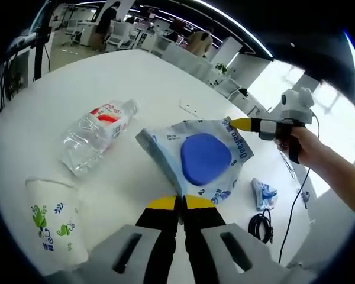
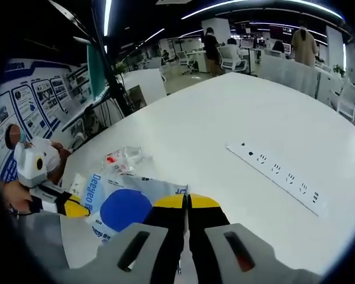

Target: Arrange the tabletop items into an orderly group along one side of the table until the central work area is clear of visible clutter.

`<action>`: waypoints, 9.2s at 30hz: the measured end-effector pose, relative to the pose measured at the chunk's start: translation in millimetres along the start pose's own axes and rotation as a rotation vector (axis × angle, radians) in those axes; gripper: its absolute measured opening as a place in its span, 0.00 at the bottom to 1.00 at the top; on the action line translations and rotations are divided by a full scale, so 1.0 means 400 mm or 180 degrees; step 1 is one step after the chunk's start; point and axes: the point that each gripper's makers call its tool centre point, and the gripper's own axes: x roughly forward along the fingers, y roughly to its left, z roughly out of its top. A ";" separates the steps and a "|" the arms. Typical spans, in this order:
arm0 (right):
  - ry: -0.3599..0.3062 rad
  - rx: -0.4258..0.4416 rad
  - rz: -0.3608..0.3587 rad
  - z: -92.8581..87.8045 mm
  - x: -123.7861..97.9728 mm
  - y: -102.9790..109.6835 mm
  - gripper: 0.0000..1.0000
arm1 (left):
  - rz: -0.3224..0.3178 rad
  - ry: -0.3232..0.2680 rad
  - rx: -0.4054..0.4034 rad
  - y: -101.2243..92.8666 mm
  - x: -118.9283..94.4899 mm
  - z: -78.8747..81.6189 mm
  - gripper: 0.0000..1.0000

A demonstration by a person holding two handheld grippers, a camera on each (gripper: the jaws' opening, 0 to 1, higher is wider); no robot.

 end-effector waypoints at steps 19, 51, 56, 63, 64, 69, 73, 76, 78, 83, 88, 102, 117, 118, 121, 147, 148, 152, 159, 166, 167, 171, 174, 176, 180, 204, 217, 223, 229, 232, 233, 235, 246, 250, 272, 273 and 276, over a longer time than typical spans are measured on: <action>-0.0194 0.0359 -0.0448 -0.091 -0.199 -0.038 0.00 | -0.0437 0.0190 0.0413 -0.102 0.034 0.047 0.00; 0.0061 0.0558 -0.0857 -0.238 -0.279 -0.100 0.00 | -0.0789 0.0660 0.0741 -0.159 0.144 0.025 0.00; 0.0184 0.0544 -0.0886 -0.268 -0.271 -0.111 0.00 | -0.0801 0.0742 0.0741 -0.155 0.165 0.011 0.00; 0.0385 0.0421 -0.0950 -0.300 -0.255 -0.123 0.00 | -0.0808 0.0858 0.0754 -0.148 0.192 -0.014 0.00; 0.0396 0.0415 -0.0954 -0.302 -0.253 -0.125 0.00 | -0.0805 0.0870 0.0758 -0.148 0.195 -0.017 0.00; 0.0450 0.0409 -0.0975 -0.308 -0.248 -0.135 0.00 | -0.0811 0.0925 0.0764 -0.145 0.212 -0.032 0.00; 0.0491 0.0431 -0.0999 -0.315 -0.244 -0.144 0.00 | -0.0813 0.0940 0.0776 -0.144 0.222 -0.035 0.00; 0.0547 0.0405 -0.1009 -0.324 -0.240 -0.147 0.00 | -0.0815 0.0950 0.0783 -0.141 0.227 -0.039 0.00; 0.0575 0.0391 -0.1007 -0.328 -0.237 -0.147 0.00 | -0.0811 0.0973 0.0796 -0.138 0.231 -0.046 0.00; 0.0665 0.0372 -0.1028 -0.342 -0.231 -0.152 0.00 | -0.0810 0.0993 0.0805 -0.137 0.235 -0.052 0.00; 0.0714 0.0393 -0.1060 -0.349 -0.229 -0.153 0.00 | -0.0812 0.1024 0.0788 -0.132 0.241 -0.062 0.00; 0.0855 0.0419 -0.1137 -0.371 -0.214 -0.156 0.00 | -0.0817 0.1065 0.0785 -0.124 0.246 -0.077 0.00; 0.0914 0.0362 -0.1150 -0.375 -0.216 -0.155 0.01 | -0.0852 0.1069 0.0797 -0.124 0.248 -0.081 0.00; 0.0912 0.0367 -0.1149 -0.375 -0.216 -0.155 0.01 | -0.0850 0.1069 0.0796 -0.124 0.247 -0.080 0.00; 0.0928 0.0357 -0.1158 -0.378 -0.218 -0.155 0.01 | -0.0867 0.1065 0.0796 -0.126 0.246 -0.081 0.00; 0.0863 0.0321 -0.1206 -0.360 -0.225 -0.156 0.07 | -0.0909 0.1061 0.0986 -0.116 0.245 -0.081 0.09; 0.0859 0.0322 -0.1206 -0.360 -0.226 -0.155 0.07 | -0.0907 0.1061 0.0990 -0.116 0.245 -0.081 0.10; 0.0845 0.0321 -0.1211 -0.359 -0.229 -0.154 0.09 | -0.0891 0.1057 0.0988 -0.113 0.244 -0.081 0.16; 0.0803 0.0341 -0.1196 -0.354 -0.233 -0.146 0.12 | -0.0908 0.1032 0.1020 -0.117 0.236 -0.075 0.22; 0.0732 0.0347 -0.1183 -0.339 -0.239 -0.136 0.16 | -0.0930 0.0989 0.1047 -0.122 0.227 -0.064 0.29; 0.0705 0.0371 -0.1178 -0.335 -0.240 -0.133 0.17 | -0.0932 0.0979 0.1046 -0.123 0.225 -0.061 0.30; 0.0673 0.0382 -0.1169 -0.332 -0.244 -0.127 0.21 | -0.0944 0.0940 0.1071 -0.126 0.218 -0.051 0.33; 0.0653 0.0403 -0.1153 -0.329 -0.249 -0.120 0.24 | -0.0942 0.0927 0.1112 -0.125 0.213 -0.047 0.35; 0.0647 0.0415 -0.1145 -0.328 -0.253 -0.114 0.26 | -0.0949 0.0913 0.1136 -0.126 0.208 -0.043 0.36; 0.0625 0.0408 -0.1135 -0.323 -0.263 -0.102 0.29 | -0.0945 0.0888 0.1143 -0.127 0.199 -0.035 0.40; 0.0360 0.0603 -0.1041 -0.289 -0.322 -0.003 0.51 | -0.1077 0.0745 0.1317 -0.141 0.098 0.014 0.50; 0.0114 0.0669 -0.0992 -0.239 -0.345 0.088 0.52 | -0.1163 0.0656 0.1463 -0.133 -0.003 0.049 0.52; 0.0004 0.0675 -0.0971 -0.213 -0.340 0.130 0.52 | -0.1186 0.0576 0.1526 -0.112 -0.061 0.080 0.52; -0.0092 0.0670 -0.0950 -0.184 -0.337 0.164 0.52 | -0.1203 0.0511 0.1572 -0.091 -0.109 0.109 0.52; -0.0135 0.0669 -0.0939 -0.171 -0.338 0.179 0.51 | -0.1222 0.0490 0.1598 -0.079 -0.132 0.121 0.52; -0.0156 0.0682 -0.0932 -0.167 -0.337 0.184 0.51 | -0.1244 0.0493 0.1634 -0.075 -0.140 0.123 0.52; -0.0158 0.0678 -0.0938 -0.162 -0.335 0.194 0.51 | -0.1257 0.0488 0.1673 -0.067 -0.153 0.128 0.52; -0.0275 0.0682 -0.0841 -0.111 -0.298 0.255 0.51 | -0.1279 0.0430 0.1678 -0.003 -0.212 0.170 0.52; -0.0319 0.0686 -0.0789 -0.085 -0.273 0.274 0.51 | -0.1284 0.0404 0.1675 0.025 -0.228 0.191 0.52; -0.0392 0.0596 -0.0516 0.057 -0.118 0.355 0.50 | -0.1256 0.0317 0.1660 0.156 -0.279 0.293 0.52; -0.0390 0.0589 -0.0498 0.063 -0.109 0.357 0.50 | -0.1255 0.0311 0.1660 0.160 -0.281 0.299 0.52; -0.0370 0.0597 -0.0458 0.071 -0.087 0.355 0.50 | -0.1259 0.0292 0.1651 0.176 -0.281 0.313 0.52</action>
